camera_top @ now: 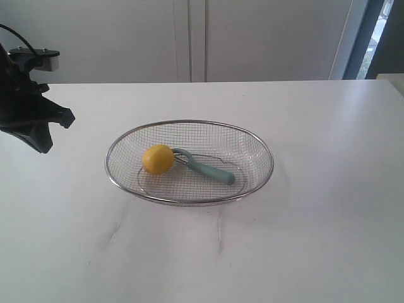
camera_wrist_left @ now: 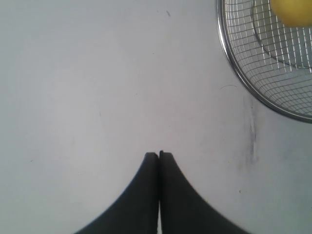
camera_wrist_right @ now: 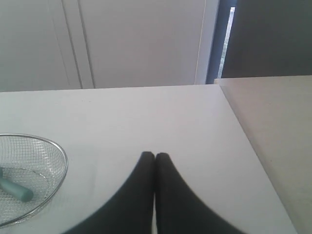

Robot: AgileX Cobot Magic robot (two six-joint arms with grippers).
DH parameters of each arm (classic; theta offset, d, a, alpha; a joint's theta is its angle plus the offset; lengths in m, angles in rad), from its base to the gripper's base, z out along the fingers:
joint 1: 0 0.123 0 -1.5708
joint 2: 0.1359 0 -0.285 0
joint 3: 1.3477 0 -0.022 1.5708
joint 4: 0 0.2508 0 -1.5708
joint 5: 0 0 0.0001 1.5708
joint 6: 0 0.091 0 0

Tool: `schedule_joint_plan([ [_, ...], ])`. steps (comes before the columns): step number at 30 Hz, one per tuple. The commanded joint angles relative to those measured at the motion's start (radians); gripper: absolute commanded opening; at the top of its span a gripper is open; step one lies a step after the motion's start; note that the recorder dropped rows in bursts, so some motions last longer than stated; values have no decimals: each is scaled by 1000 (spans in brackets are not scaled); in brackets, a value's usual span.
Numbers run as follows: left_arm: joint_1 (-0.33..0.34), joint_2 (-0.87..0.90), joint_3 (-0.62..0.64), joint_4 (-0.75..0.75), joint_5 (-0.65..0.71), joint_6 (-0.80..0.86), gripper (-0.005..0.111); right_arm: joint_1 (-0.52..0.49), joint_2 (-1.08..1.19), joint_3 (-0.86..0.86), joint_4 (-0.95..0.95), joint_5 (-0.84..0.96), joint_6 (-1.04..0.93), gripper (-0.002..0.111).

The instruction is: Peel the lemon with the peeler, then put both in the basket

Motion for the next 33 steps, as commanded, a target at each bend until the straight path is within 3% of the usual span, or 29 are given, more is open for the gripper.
schedule_joint_plan([
  [1,2,-11,8,-4,9,-9,0,-5,-81,74,-9,-17,0,0],
  [15,2,-11,8,-4,9,-9,0,-5,-134,171,-9,-5,0,0],
  [33,2,-11,8,-4,9,-7,0,-5,-393,232,-22,-11,0,0],
])
